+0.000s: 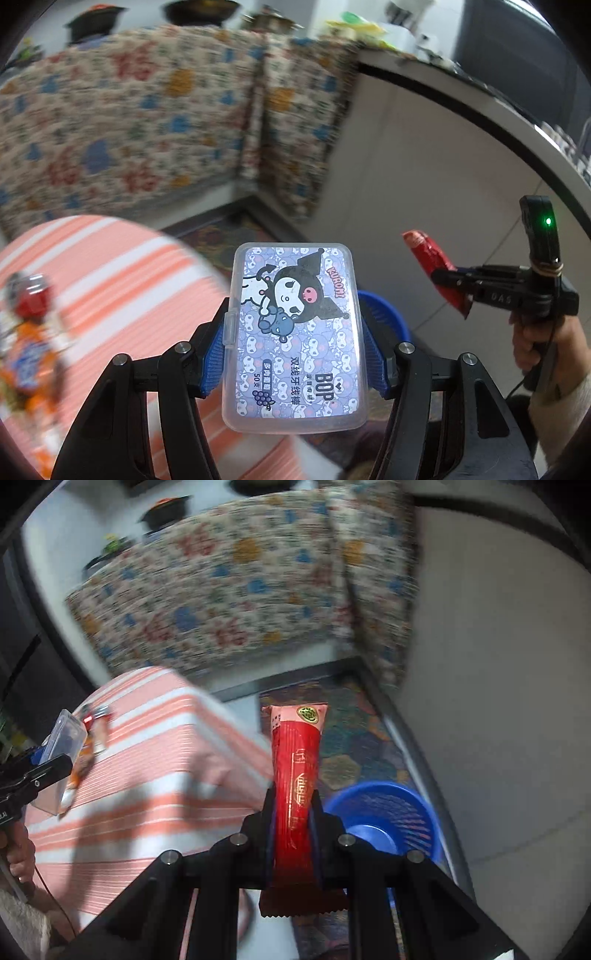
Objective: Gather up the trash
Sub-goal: 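Carry both items over the blue wastebasket and open both tools to drop them, then move both tools back over the table toward the remaining trash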
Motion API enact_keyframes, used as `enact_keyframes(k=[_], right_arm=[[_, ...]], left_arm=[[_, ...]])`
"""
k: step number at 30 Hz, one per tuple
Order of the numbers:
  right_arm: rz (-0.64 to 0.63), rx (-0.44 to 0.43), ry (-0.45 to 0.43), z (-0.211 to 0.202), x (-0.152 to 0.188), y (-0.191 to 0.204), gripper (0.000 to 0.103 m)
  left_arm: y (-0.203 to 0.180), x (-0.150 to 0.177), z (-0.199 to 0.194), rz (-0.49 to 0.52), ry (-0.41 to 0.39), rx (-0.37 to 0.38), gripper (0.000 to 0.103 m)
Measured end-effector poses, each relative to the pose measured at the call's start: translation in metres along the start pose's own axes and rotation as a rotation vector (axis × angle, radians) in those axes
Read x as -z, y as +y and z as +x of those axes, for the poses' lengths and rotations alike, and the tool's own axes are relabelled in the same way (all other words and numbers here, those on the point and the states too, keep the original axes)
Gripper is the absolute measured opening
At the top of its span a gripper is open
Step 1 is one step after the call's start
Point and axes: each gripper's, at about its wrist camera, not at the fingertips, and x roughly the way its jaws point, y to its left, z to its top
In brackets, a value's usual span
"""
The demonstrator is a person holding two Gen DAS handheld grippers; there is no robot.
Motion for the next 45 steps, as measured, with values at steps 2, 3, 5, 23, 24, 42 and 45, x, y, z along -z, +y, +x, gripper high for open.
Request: enact_keyframes(k=[2, 3, 5, 23, 24, 42, 45], right_arm=[[0.039, 0.018, 0.003, 0.005, 0.005, -0.027, 0.015], [0.054, 0.031, 0.005, 0.010, 0.008, -0.039, 0.015], [0.076, 0.049, 0.013, 0.019, 0.013, -0.061, 0.015], [0.199, -0.027, 0.117, 0.101, 0.046, -0.178, 0.016], [0.197, -0.020, 0.123, 0.105, 0.046, -0.180, 0.018], [0.092, 0.093, -0.089, 0.065, 0.035, -0.162, 0.059], [0.018, 0.122, -0.189, 0.039, 0.027, -0.127, 0.061]], left_arm=[[-0.020, -0.003, 0.029, -0.001, 0.025, 0.032, 0.064], [-0.030, -0.004, 0.044, -0.004, 0.039, 0.047, 0.064], [-0.045, -0.005, 0.068, -0.003, 0.062, 0.065, 0.064], [-0.130, 0.006, 0.194, 0.044, 0.202, 0.141, 0.064], [-0.132, 0.007, 0.199, 0.045, 0.207, 0.150, 0.065], [-0.098, -0.003, 0.104, 0.017, 0.048, 0.126, 0.090], [-0.068, 0.016, 0.045, 0.002, 0.010, 0.075, 0.090]])
